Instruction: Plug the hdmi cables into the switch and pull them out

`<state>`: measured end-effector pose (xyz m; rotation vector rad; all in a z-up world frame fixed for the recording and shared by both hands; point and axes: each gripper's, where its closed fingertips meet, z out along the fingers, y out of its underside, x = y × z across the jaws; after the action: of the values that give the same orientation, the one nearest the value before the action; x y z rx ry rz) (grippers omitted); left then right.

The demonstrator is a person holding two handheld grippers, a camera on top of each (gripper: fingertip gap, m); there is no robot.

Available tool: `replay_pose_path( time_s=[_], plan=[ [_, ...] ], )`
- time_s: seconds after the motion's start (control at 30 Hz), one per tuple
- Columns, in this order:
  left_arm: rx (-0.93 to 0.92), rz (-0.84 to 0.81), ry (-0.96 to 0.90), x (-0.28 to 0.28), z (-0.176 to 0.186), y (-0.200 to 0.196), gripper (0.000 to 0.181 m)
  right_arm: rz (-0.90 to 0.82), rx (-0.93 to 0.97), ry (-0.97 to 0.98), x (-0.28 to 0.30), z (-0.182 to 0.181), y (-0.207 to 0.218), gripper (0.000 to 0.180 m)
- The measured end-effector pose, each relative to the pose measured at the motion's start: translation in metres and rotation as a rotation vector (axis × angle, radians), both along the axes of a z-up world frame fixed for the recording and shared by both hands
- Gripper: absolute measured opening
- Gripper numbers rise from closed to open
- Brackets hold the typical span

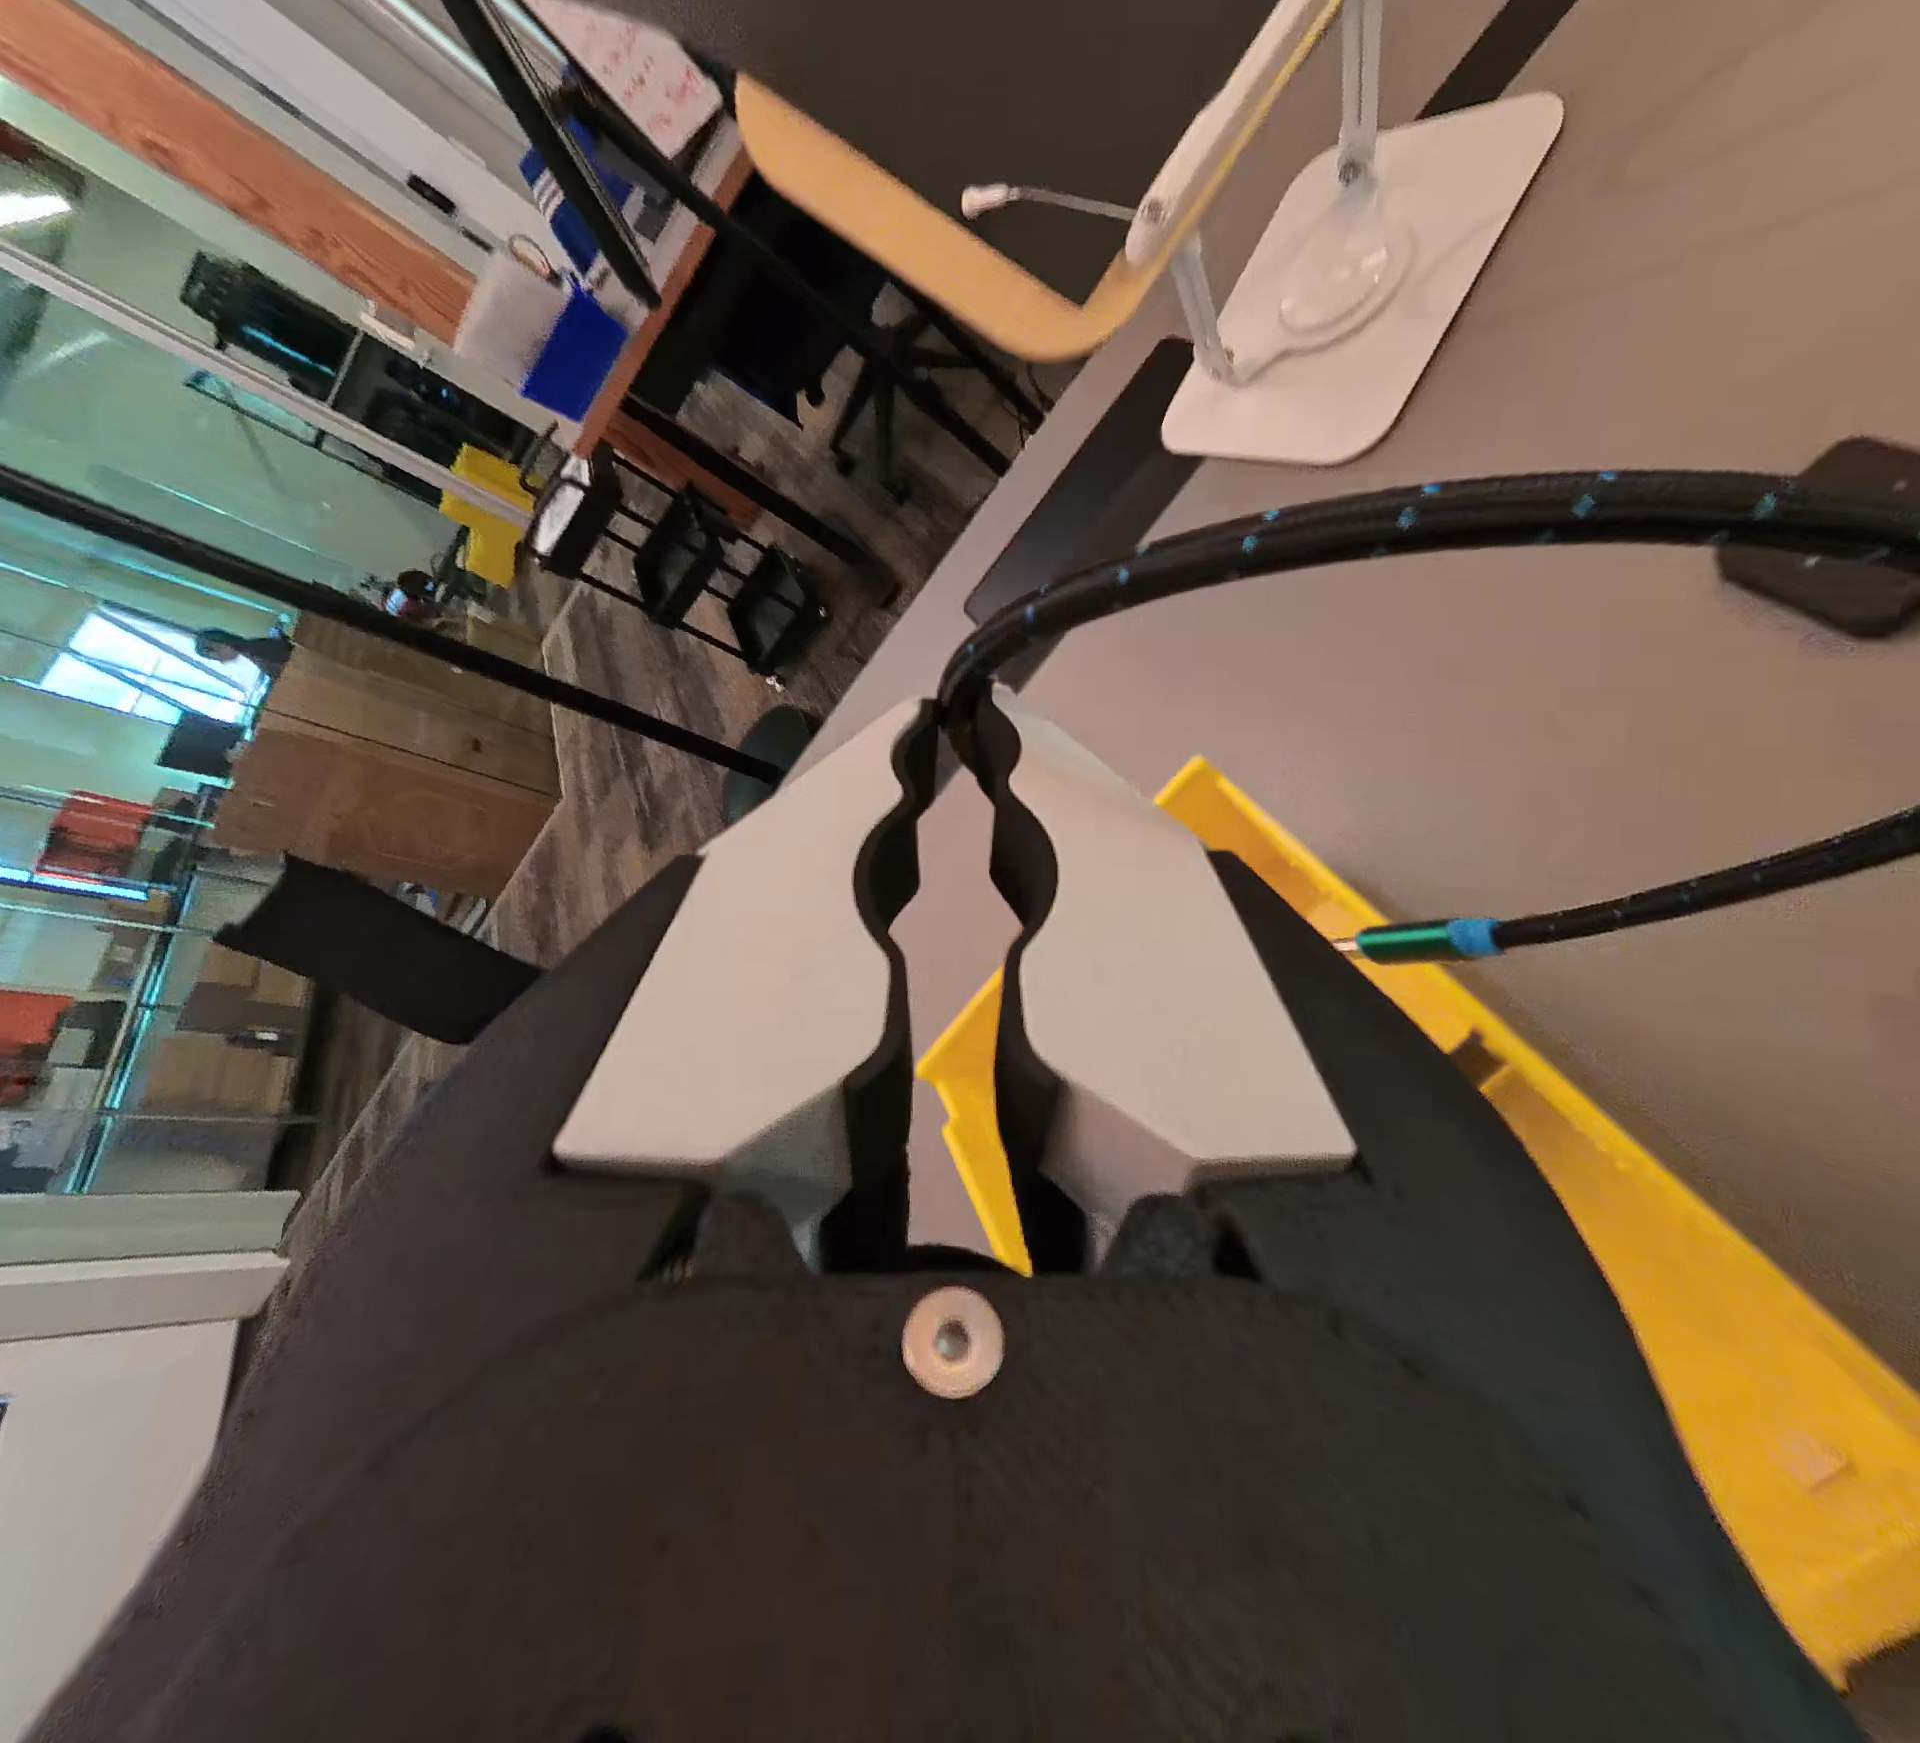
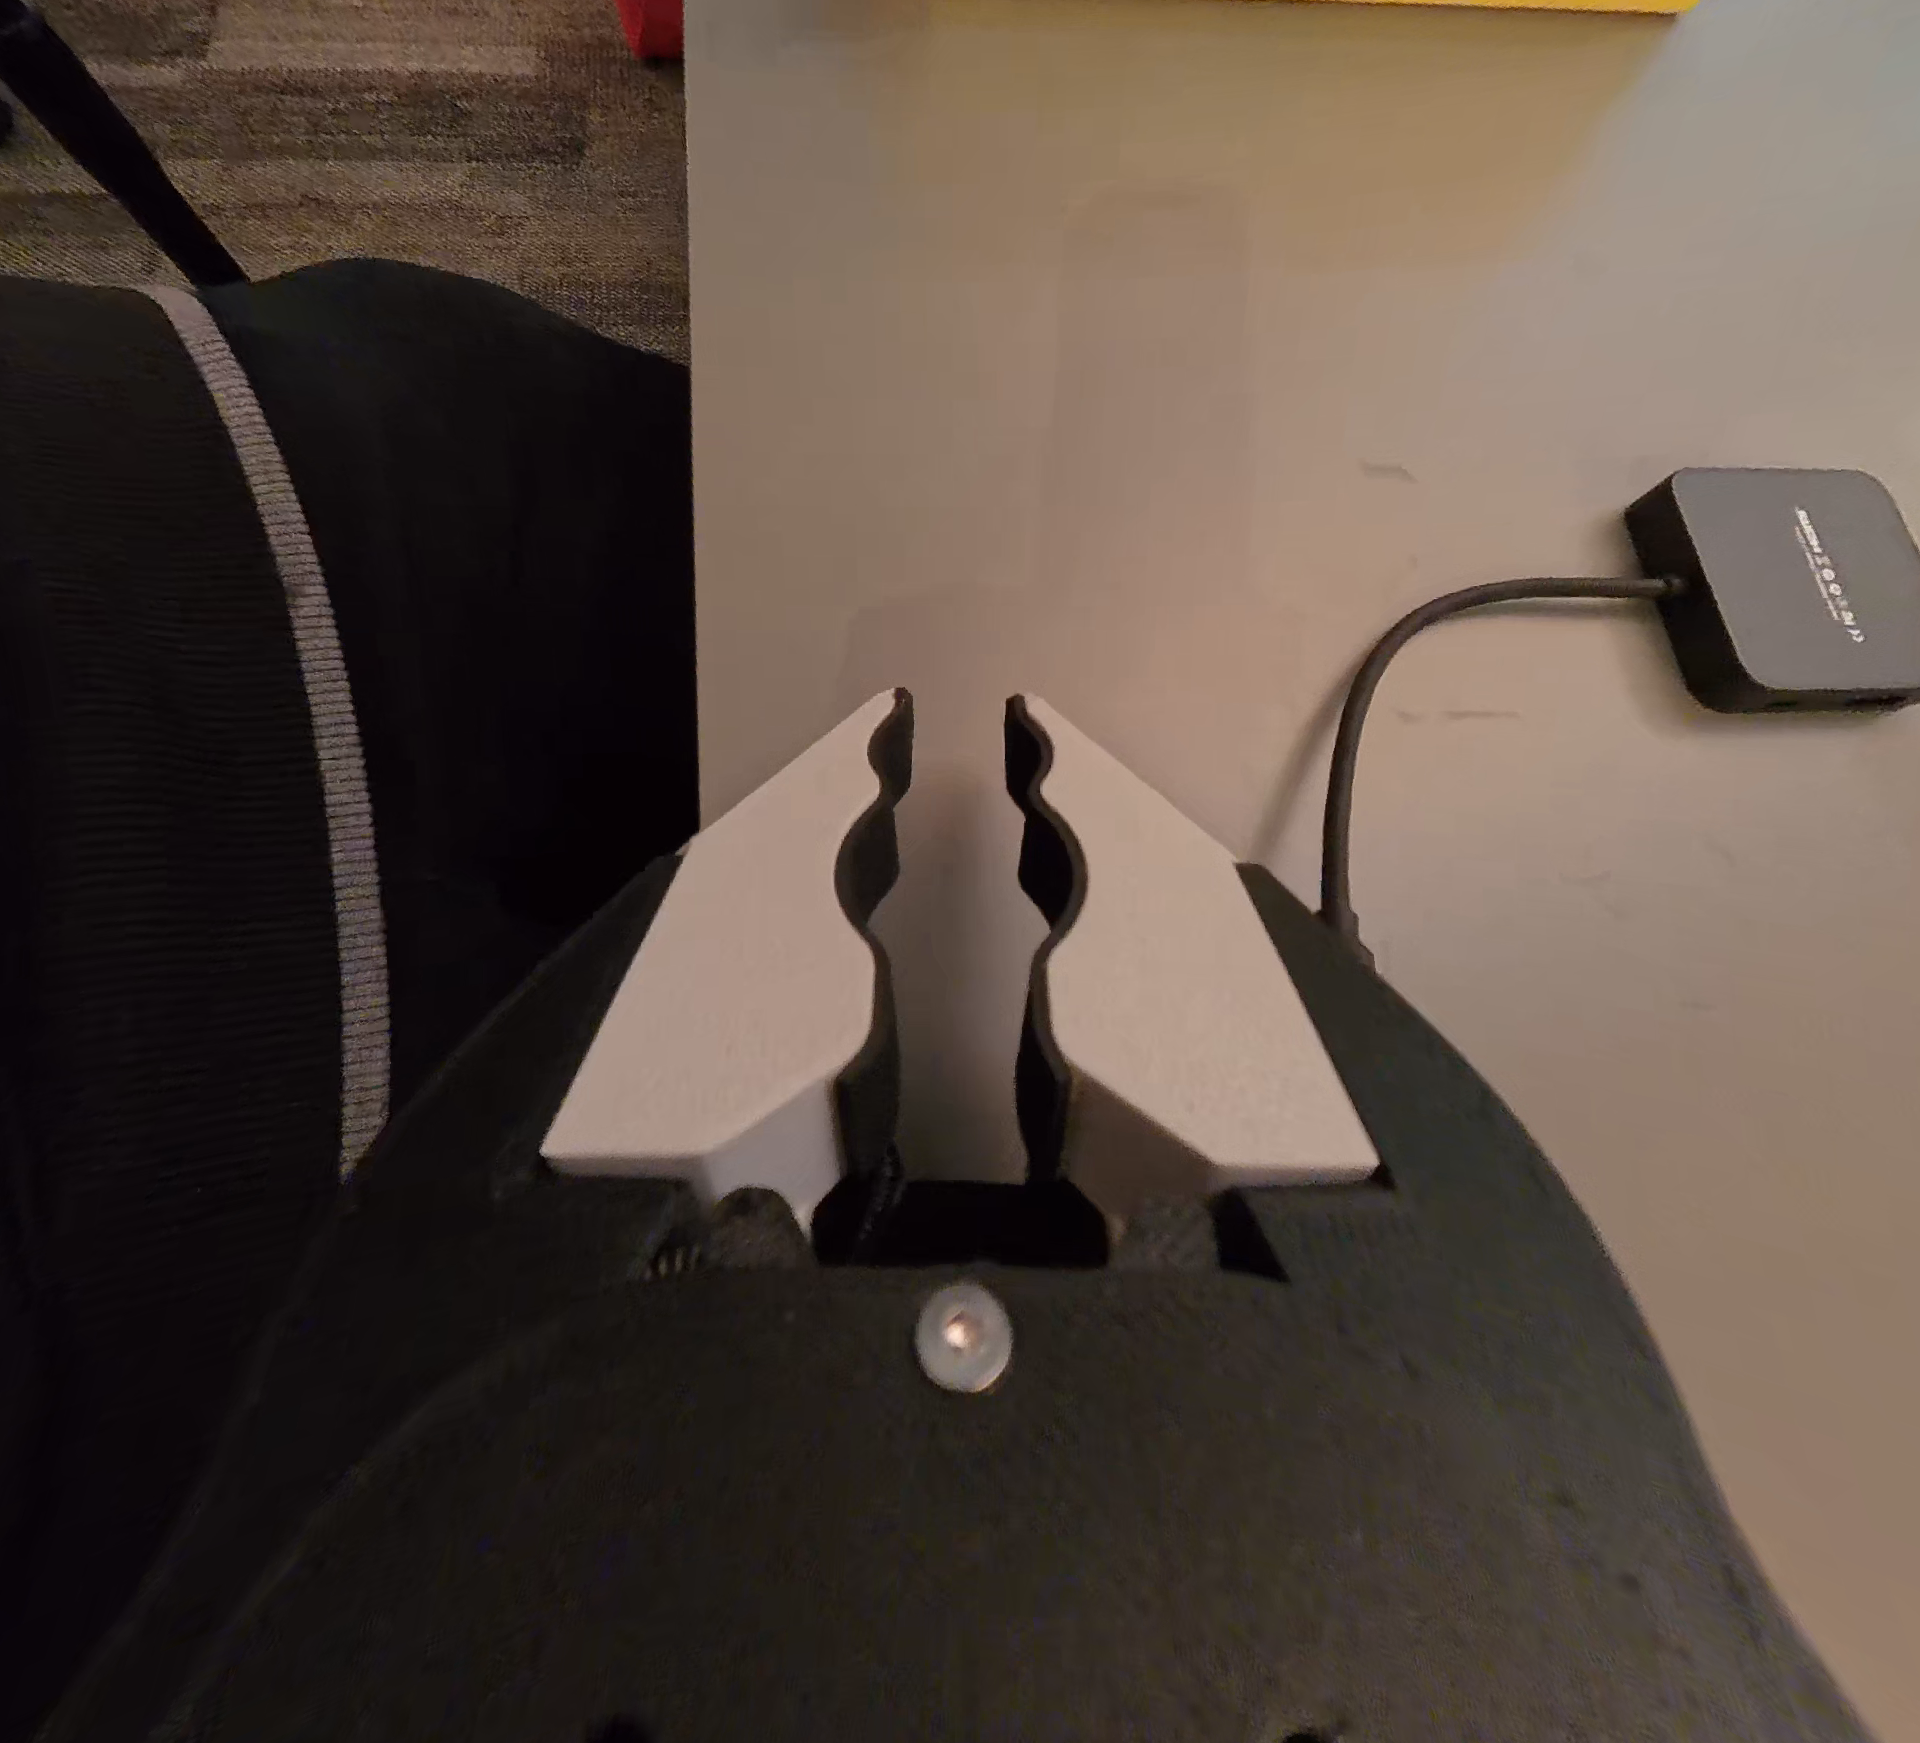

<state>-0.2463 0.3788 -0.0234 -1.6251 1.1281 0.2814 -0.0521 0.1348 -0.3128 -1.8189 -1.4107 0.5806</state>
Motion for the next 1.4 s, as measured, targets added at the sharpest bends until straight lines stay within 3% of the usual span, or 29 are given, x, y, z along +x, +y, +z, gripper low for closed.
replay_pose_path(
  time_s=[0.23, 0.53, 0.93, 1.13, 1.33, 1.4],
  plan=[
    [0.005, -0.101, -0.022, 0.076, 0.002, -0.023, 0.004, -0.009, 0.039, 0.053, 0.002, 0.019, 0.001, 0.017],
    [-0.045, -0.223, -0.077, 0.154, -0.036, -0.052, 0.004, -0.054, 0.086, 0.111, 0.008, 0.038, 0.008, 0.020],
    [-0.124, -0.310, -0.122, 0.200, -0.062, -0.077, 0.004, -0.183, 0.110, 0.182, 0.023, 0.049, 0.030, 0.034],
    [-0.156, -0.346, -0.097, 0.219, -0.080, -0.093, 0.004, -0.223, 0.145, 0.232, 0.022, 0.059, 0.036, 0.054],
    [-0.182, -0.352, -0.069, 0.230, -0.099, -0.102, 0.004, -0.195, 0.168, 0.257, 0.017, 0.067, 0.031, 0.050],
    [-0.189, -0.354, -0.057, 0.234, -0.105, -0.104, 0.004, -0.171, 0.167, 0.255, 0.015, 0.067, 0.027, 0.041]
  ],
)
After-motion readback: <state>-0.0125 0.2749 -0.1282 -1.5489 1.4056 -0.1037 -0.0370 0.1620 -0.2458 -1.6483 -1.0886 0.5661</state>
